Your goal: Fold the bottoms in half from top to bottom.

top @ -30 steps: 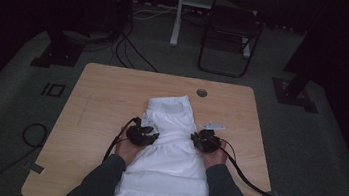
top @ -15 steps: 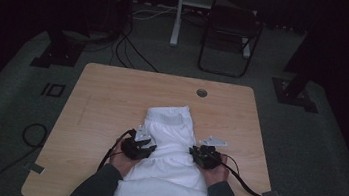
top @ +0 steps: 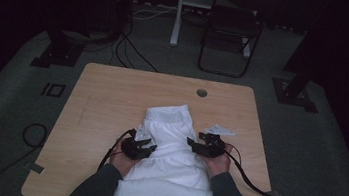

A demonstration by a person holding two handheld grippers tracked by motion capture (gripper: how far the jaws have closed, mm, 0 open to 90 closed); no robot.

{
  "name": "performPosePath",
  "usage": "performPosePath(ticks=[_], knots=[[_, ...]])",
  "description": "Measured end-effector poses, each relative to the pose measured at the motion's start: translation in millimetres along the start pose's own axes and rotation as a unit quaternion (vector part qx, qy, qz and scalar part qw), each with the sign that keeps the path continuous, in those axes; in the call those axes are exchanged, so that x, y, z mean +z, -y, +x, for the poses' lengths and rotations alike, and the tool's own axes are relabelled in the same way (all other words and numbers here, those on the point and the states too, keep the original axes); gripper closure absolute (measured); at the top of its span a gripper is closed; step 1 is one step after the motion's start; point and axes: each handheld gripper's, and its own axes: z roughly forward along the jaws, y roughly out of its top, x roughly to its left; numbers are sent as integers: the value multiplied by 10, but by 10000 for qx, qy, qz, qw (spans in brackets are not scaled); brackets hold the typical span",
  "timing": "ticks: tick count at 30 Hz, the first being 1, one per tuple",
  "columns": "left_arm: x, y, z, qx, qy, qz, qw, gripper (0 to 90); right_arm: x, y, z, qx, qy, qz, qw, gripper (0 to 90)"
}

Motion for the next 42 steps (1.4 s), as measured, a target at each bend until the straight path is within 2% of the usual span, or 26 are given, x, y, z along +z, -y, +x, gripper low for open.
performPosePath(ticks=[1,3,5,8,10,13,14,15,18,20,23,24,26,30,32,34,35,36,37,39,42], knots=[[3,0,-2,4,-5,-10,10000,614,30,-56,-3,-86,-43,16,10000,310],[3,1,-2,10,-9,-13,10000,614,109,-147,0,-268,15,59,9996,247],[2,3,-3,-3,-5,-17,10000,613,220,-206,-2,-343,-56,170,9993,191],[2,5,-2,4,-5,-21,10000,612,419,-249,-5,-471,35,360,9982,164],[1,6,-3,13,-9,-19,10000,611,543,-280,-56,-458,150,460,9978,168],[2,6,-3,13,-4,-24,10000,610,672,-302,-165,-262,90,431,9987,207],[2,6,-2,10,-2,-24,10000,610,703,-295,-192,-228,175,455,9986,221],[2,6,-3,14,-2,-23,10000,609,769,-268,-228,-167,152,568,9981,251],[2,5,-9,22,-16,-16,10000,608,804,-241,-226,-235,197,591,9978,303],[3,4,-10,28,-17,-15,10000,604,808,-237,-210,-268,210,534,9980,404],[-6,-19,5,-57,96,39,9999,571,795,-251,-222,-106,183,535,9983,640],[-25,-39,26,-116,138,31,9998,548,793,-252,-225,-120,156,553,9983,692],[-92,-98,86,-189,101,-164,9996,514,787,-253,-222,-116,191,582,9981,779],[-164,-307,268,-381,-159,-516,9978,393,789,-254,-230,1,154,596,9981,837],[-90,-418,384,-564,-275,-455,9970,298,790,-252,-228,47,152,587,9981,845],[40,-488,500,-824,-244,-336,9957,247,790,-251,-225,53,164,584,9981,845],[114,-506,548,-938,-293,-251,9948,218,789,-249,-225,47,168,583,9981,845],[186,-514,594,-1074,-241,-167,9938,188,789,-249,-224,47,166,581,9982,845],[247,-515,627,-1150,-250,-87,9930,186,789,-248,-224,43,166,581,9982,845],[348,-496,675,-1241,-200,43,9921,165,789,-248,-224,45,168,579,9982,845],[413,-462,702,-1255,-222,175,9917,165,788,-247,-225,47,167,574,9982,845]])
